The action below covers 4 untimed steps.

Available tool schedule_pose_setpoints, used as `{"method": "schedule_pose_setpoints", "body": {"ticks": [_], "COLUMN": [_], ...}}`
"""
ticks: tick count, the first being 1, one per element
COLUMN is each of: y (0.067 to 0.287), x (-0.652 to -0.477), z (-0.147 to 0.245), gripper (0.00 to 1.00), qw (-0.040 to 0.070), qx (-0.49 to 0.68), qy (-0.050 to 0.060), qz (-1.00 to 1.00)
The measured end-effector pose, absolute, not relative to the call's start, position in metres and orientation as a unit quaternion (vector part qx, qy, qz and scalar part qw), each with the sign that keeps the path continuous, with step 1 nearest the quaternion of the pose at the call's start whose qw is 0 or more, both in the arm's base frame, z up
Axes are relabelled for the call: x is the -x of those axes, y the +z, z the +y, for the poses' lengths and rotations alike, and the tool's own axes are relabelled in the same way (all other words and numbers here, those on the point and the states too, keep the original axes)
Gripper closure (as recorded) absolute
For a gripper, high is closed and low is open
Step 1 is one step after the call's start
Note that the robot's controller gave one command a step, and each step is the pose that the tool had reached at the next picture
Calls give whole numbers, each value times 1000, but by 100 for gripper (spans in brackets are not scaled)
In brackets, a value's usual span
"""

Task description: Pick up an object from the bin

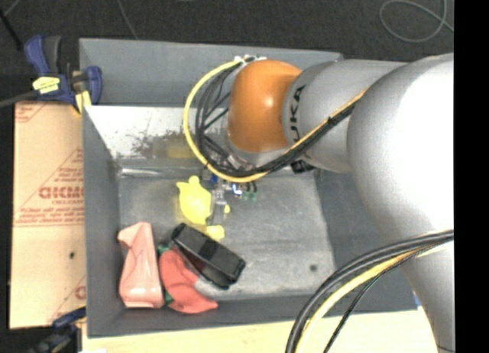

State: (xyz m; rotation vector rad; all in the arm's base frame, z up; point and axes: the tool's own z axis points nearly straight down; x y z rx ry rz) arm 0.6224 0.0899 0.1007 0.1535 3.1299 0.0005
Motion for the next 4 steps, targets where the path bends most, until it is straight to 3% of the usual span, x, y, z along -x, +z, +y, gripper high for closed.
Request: {"method": "schedule_pose_setpoints", "body": {"ticks": [1, 2, 3, 4], "y": [88, 86, 118, 123], "x": [-620, -620, -616, -608], "z": [95, 96, 96, 96], "gripper": [0, 0, 0, 0], "qw": [5, 4, 4, 8], "qx": [67, 47, -93, -18], "qy": [-1, 0, 0, 0], "qz": [998, 999, 996, 1000]}}
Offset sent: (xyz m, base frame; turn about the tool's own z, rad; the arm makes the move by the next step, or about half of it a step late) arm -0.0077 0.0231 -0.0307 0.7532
